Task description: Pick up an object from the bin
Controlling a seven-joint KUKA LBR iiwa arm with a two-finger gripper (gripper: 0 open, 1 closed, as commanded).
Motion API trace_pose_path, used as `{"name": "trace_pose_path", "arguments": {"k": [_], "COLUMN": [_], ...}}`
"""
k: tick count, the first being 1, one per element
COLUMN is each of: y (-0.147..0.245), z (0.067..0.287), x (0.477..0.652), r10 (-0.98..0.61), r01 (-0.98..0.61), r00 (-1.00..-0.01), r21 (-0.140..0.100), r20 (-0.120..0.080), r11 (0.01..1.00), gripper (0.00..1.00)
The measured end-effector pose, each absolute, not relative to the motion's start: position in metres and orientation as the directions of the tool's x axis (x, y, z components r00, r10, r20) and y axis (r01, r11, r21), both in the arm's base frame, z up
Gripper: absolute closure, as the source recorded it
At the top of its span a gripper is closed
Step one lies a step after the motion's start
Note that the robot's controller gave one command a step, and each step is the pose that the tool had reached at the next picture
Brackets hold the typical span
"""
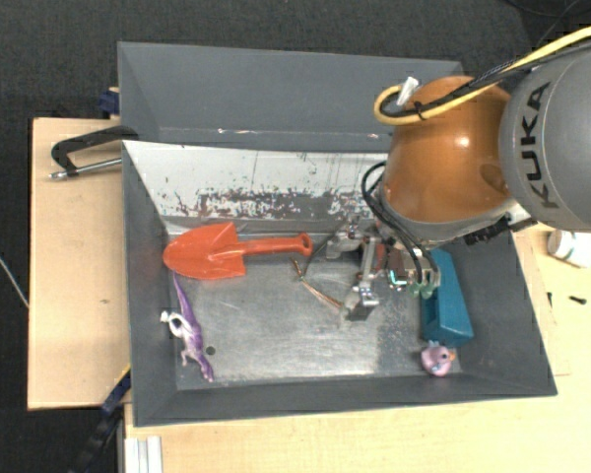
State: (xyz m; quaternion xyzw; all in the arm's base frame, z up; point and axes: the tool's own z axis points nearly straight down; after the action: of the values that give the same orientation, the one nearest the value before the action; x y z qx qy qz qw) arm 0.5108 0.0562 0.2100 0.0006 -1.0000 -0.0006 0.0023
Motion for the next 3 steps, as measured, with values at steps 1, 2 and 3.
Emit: {"name": "trace_pose_path", "arguments": {"k": [1,2,3], "y": [0.056,0.021,-0.020], "z": [0.213,0.156,0.082], "x": [0.512,0.531,0.558], "r10": [0.000,-0.090,-0.031], "r01": [0.000,-0.090,-0.031], "r00": [-1.000,-0.996,-1.000], "r21": [0.002,0.000,0.001], "r20": [-0.003,-0.006,-0.007], "r11": [1.000,0.996,1.000], "gripper": [0.00,0.00,0.00]}}
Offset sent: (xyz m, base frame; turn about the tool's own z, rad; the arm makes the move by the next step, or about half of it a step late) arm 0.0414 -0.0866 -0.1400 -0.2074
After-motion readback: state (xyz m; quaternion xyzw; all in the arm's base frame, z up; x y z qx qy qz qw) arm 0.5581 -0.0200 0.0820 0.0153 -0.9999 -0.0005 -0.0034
